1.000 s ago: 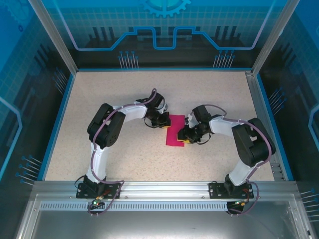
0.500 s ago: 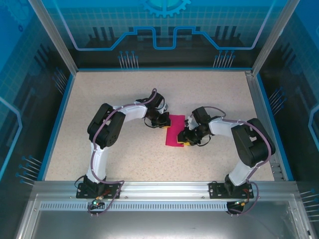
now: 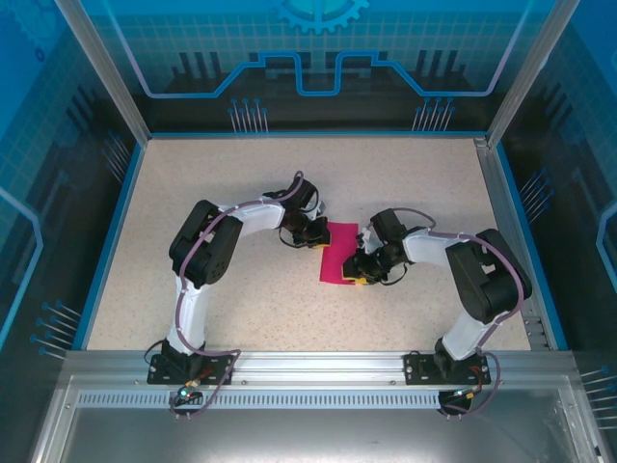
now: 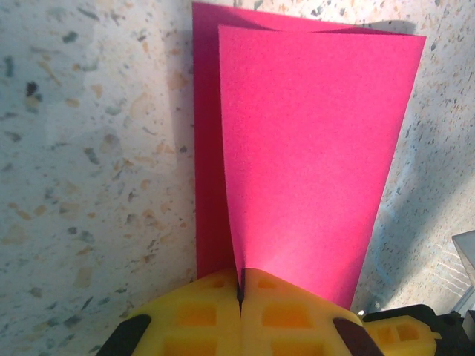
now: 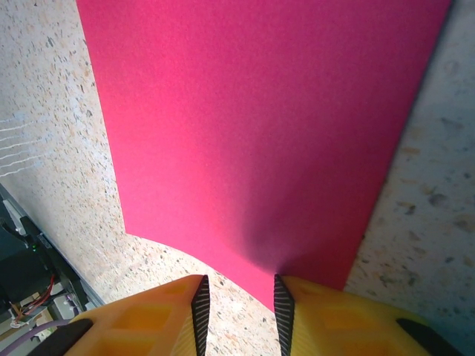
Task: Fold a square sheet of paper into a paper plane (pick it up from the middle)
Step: Fold the square sheet of paper in half at the center of the table.
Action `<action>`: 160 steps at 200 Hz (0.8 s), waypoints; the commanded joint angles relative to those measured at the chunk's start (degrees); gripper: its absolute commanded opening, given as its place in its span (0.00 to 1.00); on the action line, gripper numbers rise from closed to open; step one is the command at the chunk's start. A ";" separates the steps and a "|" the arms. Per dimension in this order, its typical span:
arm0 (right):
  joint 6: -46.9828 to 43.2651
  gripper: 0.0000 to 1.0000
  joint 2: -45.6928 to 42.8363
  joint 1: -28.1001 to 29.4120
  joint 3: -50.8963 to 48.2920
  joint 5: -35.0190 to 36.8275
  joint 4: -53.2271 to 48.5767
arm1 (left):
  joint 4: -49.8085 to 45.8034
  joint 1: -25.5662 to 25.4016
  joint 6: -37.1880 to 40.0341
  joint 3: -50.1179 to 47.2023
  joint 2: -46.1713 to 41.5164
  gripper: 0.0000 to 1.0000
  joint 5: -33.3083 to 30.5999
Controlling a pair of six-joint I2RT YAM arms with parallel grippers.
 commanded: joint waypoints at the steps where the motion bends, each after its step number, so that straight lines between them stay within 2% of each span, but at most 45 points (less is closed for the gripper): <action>1: -1.00 0.32 -1.85 0.99 1.23 2.21 -2.89 | -4.50 0.41 0.46 -0.07 1.88 0.04 -2.38; 44: -1.32 0.36 -8.48 1.21 2.46 4.78 -4.56 | -3.92 0.39 -1.02 -0.02 0.35 0.04 -0.69; 84: -1.93 0.50 -18.00 2.91 -1.06 8.65 -0.59 | -5.11 0.39 -1.22 1.87 -1.31 0.06 0.24; 99: -2.52 0.52 -20.42 3.51 -2.03 10.54 -0.16 | -5.39 0.36 -1.25 2.52 -1.36 0.06 0.45; 134: -3.54 0.54 -21.30 5.84 -3.01 14.39 0.01 | -3.90 0.41 -2.16 2.51 -1.77 0.16 3.18; 160: -2.95 0.55 -20.23 6.21 -3.55 15.15 0.79 | -2.26 0.40 -2.66 1.49 -2.94 0.28 6.15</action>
